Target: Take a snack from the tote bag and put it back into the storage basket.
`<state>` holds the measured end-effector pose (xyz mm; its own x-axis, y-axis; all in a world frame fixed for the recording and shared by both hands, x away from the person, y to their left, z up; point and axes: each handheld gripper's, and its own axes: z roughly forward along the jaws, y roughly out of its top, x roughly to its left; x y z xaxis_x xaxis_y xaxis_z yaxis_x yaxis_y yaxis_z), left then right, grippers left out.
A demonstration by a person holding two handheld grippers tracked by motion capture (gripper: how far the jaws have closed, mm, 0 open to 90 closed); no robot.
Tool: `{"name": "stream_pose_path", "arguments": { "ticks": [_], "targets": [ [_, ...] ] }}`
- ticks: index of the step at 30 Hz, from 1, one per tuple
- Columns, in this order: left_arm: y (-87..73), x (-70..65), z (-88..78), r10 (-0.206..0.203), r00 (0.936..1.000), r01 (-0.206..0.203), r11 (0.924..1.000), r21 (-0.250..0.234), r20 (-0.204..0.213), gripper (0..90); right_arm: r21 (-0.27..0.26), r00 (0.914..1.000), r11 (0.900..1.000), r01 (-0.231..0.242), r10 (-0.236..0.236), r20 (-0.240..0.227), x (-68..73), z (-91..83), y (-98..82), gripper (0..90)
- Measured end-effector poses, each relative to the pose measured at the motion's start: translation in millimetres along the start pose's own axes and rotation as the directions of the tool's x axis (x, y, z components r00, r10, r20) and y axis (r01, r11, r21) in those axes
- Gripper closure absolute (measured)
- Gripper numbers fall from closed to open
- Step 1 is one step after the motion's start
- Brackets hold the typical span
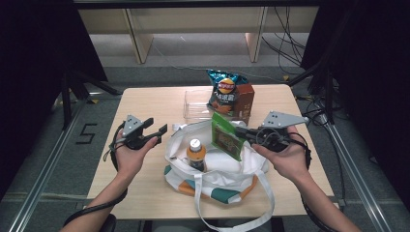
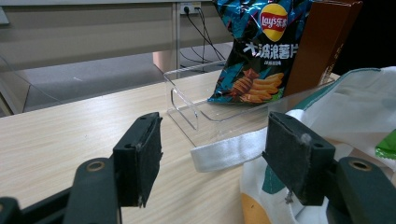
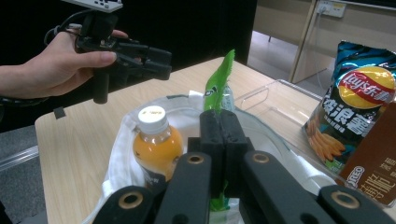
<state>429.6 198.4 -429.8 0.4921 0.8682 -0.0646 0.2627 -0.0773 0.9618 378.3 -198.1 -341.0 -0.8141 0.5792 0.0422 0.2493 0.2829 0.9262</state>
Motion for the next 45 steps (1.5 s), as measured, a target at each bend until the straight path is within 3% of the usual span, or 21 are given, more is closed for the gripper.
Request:
{"name": "stream_pose_path", "arguments": {
  "ticks": [1,5,10,12,15,24,25,26,27,32,38,39,43,45],
  "targets": [
    [0.0,0.0,0.0,0.0,1.0,0.0,1.0,0.0,0.0,35.5,-0.001,0.9998,1.0,0.021,-0.021,-0.001,-1.9,-0.1,1.0,90.0],
    [0.0,0.0,-0.1,-0.003,1.0,0.003,1.0,0.0,-0.002,35.5,-0.014,0.9998,1.0,0.018,-0.018,-0.009,-1.4,-0.5,5.1,90.0],
    [0.3,0.1,-0.4,-0.004,1.0,0.004,1.0,-0.003,-0.002,35.5,-0.027,0.9988,0.998,0.048,-0.047,0.013,-3.4,-2.2,10.5,90.0],
    [0.2,0.0,-0.4,-0.003,1.0,0.003,1.0,-0.003,-0.002,35.5,-0.038,0.9994,0.999,0.032,-0.032,0.013,-2.7,-1.2,10.8,90.0],
    [0.4,-0.1,-0.5,-0.003,1.0,0.003,1.0,-0.003,-0.002,35.5,-0.048,0.9979,0.997,0.061,-0.06,0.026,-4.6,-0.7,12.0,90.0],
    [0.3,0.1,-0.5,-0.004,1.0,0.004,1.0,-0.004,-0.001,35.5,-0.064,0.9991,0.997,0.042,-0.042,0.012,-5.4,0.0,15.5,90.0],
    [0.3,0.1,-0.5,-0.004,1.0,0.004,1.0,-0.004,-0.001,35.5,-0.069,0.9978,0.996,0.06,-0.057,0.032,-6.6,-0.9,16.8,90.0],
    [0.2,0.1,-0.6,-0.004,1.0,0.004,1.0,-0.004,-0.001,35.5,-0.071,0.9987,0.996,0.051,-0.05,0.015,-6.8,-1.5,17.7,90.0],
    [0.2,0.1,-0.6,-0.004,1.0,0.004,1.0,-0.004,-0.001,35.5,-0.074,0.9988,0.997,0.038,-0.035,0.035,-5.8,-2.4,18.4,90.0],
    [0.5,0.0,-0.9,-0.004,1.0,0.004,1.0,-0.005,-0.001,35.5,-0.092,0.9978,0.994,0.058,-0.055,0.036,-9.2,-3.0,20.6,90.0],
    [0.4,0.0,-0.6,-0.004,1.0,0.004,1.0,-0.005,-0.001,35.5,-0.097,0.9983,0.994,0.041,-0.037,0.046,-10.2,-4.9,24.2,90.0],
    [0.5,0.1,-0.7,-0.005,1.0,0.005,1.0,-0.005,-0.001,35.5,-0.104,0.9966,0.992,0.069,-0.064,0.051,-12.0,-5.3,25.8,90.0],
    [0.4,0.3,-0.8,-0.005,1.0,0.005,1.0,-0.005,-0.002,35.5,-0.122,0.9977,0.991,0.05,-0.043,0.053,-11.0,-6.9,30.1,90.0],
    [0.6,0.3,-1.1,-0.006,1.0,0.006,1.0,-0.006,-0.003,35.5,-0.129,0.9956,0.989,0.073,-0.065,0.068,-13.5,-7.6,32.2,90.0]
  ]
}}
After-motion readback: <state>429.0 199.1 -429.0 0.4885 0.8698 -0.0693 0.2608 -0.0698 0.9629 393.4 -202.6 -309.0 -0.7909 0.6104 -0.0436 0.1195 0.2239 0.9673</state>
